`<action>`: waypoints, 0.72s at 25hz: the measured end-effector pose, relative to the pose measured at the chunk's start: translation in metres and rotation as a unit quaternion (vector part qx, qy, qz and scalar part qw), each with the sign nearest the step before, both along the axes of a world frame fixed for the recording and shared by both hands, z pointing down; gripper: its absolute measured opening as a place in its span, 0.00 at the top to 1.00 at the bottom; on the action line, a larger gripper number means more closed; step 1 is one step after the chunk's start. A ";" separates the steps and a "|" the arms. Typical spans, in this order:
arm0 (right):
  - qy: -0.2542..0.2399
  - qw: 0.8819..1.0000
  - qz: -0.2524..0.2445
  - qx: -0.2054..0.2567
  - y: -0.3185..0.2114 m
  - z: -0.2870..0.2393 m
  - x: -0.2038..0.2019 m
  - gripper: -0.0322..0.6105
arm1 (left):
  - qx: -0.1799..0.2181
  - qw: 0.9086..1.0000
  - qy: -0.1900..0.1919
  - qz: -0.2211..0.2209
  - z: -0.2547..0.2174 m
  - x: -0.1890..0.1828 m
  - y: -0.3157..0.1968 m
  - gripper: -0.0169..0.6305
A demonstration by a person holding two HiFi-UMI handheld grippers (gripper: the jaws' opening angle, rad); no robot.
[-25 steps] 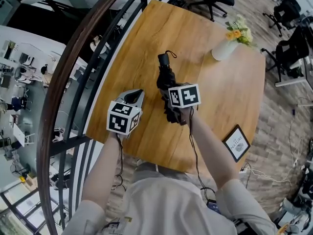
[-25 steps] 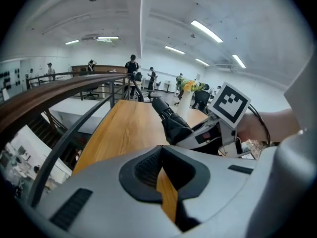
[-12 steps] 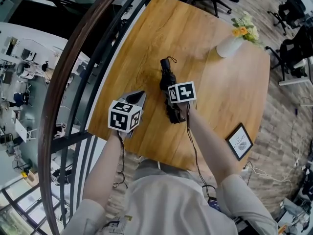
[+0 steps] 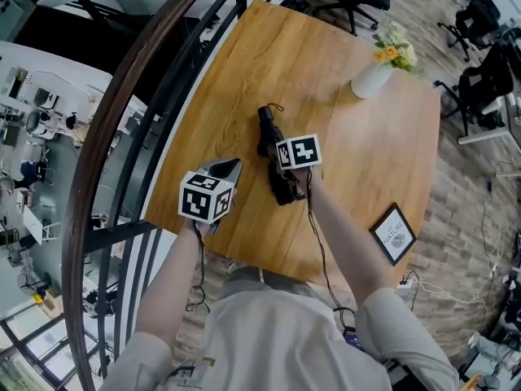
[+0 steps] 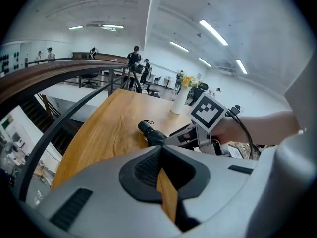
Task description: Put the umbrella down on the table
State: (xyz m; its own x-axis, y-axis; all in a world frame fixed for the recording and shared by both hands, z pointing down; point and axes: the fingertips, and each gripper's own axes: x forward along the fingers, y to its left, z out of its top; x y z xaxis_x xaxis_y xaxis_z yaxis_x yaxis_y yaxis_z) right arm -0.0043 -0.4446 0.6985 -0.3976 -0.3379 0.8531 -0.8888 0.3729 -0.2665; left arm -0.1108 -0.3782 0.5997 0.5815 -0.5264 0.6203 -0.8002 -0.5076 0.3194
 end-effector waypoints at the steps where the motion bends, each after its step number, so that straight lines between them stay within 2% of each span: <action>1: -0.005 1.000 0.006 0.007 -0.001 -0.008 0.002 0.55 | 0.005 1.000 -0.001 0.001 -0.005 0.001 0.001 0.95; 4: -0.026 0.999 0.022 0.039 -0.005 -0.042 0.007 0.56 | 0.027 1.000 -0.003 0.001 -0.028 -0.001 0.000 0.95; 8: -0.061 0.992 0.013 0.112 -0.008 -0.115 0.015 0.73 | 0.077 0.997 -0.001 -0.005 -0.076 -0.003 -0.006 0.95; 11: -0.092 0.979 0.001 0.181 0.000 -0.180 0.022 0.80 | 0.111 0.994 0.000 -0.007 -0.108 0.001 -0.002 0.95; 14: -0.099 0.964 -0.002 0.245 0.013 -0.241 0.034 0.85 | 0.147 0.989 -0.005 -0.005 -0.141 0.003 0.001 0.95; 18: -0.116 0.942 -0.004 0.314 0.038 -0.314 0.043 0.88 | 0.209 0.977 -0.033 0.012 -0.187 0.010 0.012 0.95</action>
State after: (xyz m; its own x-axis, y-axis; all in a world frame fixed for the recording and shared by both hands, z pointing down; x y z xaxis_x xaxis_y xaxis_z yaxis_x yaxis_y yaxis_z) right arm 0.0385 -0.4062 0.3848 -0.5534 -0.7430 0.3764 -0.8302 0.5282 -0.1780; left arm -0.1007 -0.3666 0.4127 0.5628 -0.7290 0.3896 -0.7984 -0.6014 0.0279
